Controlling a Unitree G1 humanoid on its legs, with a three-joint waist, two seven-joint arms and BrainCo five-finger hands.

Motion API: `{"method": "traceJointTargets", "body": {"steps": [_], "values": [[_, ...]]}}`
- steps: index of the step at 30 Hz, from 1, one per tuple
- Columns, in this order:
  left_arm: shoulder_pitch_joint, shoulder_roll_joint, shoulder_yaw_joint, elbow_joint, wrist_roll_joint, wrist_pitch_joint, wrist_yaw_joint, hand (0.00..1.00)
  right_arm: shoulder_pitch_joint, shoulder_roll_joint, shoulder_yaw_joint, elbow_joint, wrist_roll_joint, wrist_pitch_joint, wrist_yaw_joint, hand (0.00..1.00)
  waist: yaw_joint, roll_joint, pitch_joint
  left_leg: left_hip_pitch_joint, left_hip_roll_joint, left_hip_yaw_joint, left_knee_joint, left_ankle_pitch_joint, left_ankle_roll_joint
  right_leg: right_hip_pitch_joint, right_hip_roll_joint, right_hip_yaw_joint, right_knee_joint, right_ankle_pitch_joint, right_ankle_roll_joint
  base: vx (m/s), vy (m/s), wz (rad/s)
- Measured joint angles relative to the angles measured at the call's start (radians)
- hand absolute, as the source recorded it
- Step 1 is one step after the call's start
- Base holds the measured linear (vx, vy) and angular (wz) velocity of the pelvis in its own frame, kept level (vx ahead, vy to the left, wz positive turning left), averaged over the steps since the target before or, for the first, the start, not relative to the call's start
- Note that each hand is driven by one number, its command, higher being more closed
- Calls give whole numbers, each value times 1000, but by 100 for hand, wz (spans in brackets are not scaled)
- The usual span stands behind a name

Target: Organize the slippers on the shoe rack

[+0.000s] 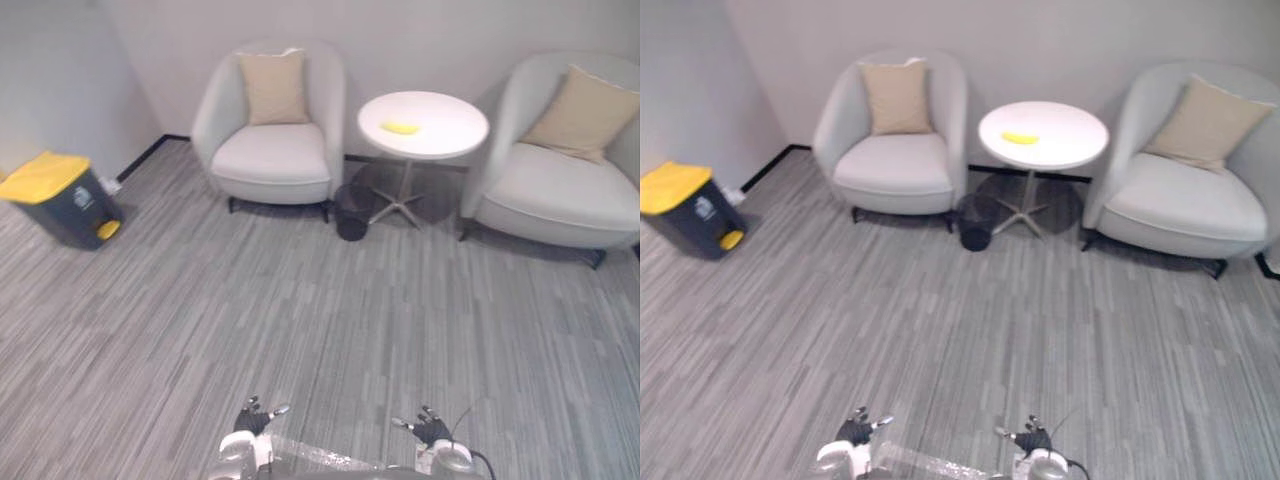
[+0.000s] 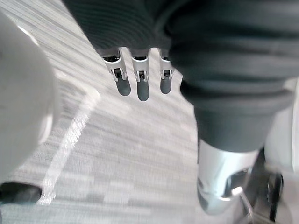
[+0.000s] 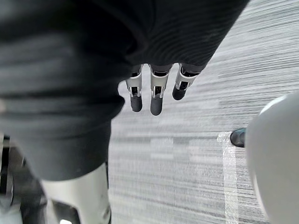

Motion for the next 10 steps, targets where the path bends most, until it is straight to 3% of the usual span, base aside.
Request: {"method": "traceJointTargets", "body": {"steps": [1, 2, 5, 7, 10], "values": [[3, -18, -3, 4, -3, -1, 11, 0, 12, -11, 0, -1, 0, -1, 0, 0, -1, 23, -14, -3, 0, -84, -142, 95, -28, -9, 17, 18, -15, 7, 24, 66, 230, -64], [0, -19, -20, 8, -3, -2, 16, 0, 12, -12, 2, 6, 0, 1, -1, 0, 7, 21, -19, 7, -6, -78, -143, 90, -44, -12, 11, 44, -20, 10, 43, 115, 268, -60], [-1, 13, -58, 10, 1, 5, 29, 0, 51, 7, 2, 3, 1, 2, -3, 0, 8, -27, -39, 28, -51, -31, -191, 104, -22, -13, -42, 46, -55, 29, 67, 106, 184, -31], [7, 21, -69, 12, 1, 4, 35, 0, 61, 13, 1, 2, 3, 1, -5, 0, 9, -37, -45, 58, -71, -25, -229, 113, -9, 2, -58, 45, -71, 32, 72, 58, 87, -11], [6, 22, -78, 26, 1, 1, 36, 0, 64, 10, 0, 4, 5, 0, -4, 0, 9, -29, -51, 76, -80, -23, -255, 121, -3, 7, -66, 42, -82, 34, 75, 15, 35, -1]]}}
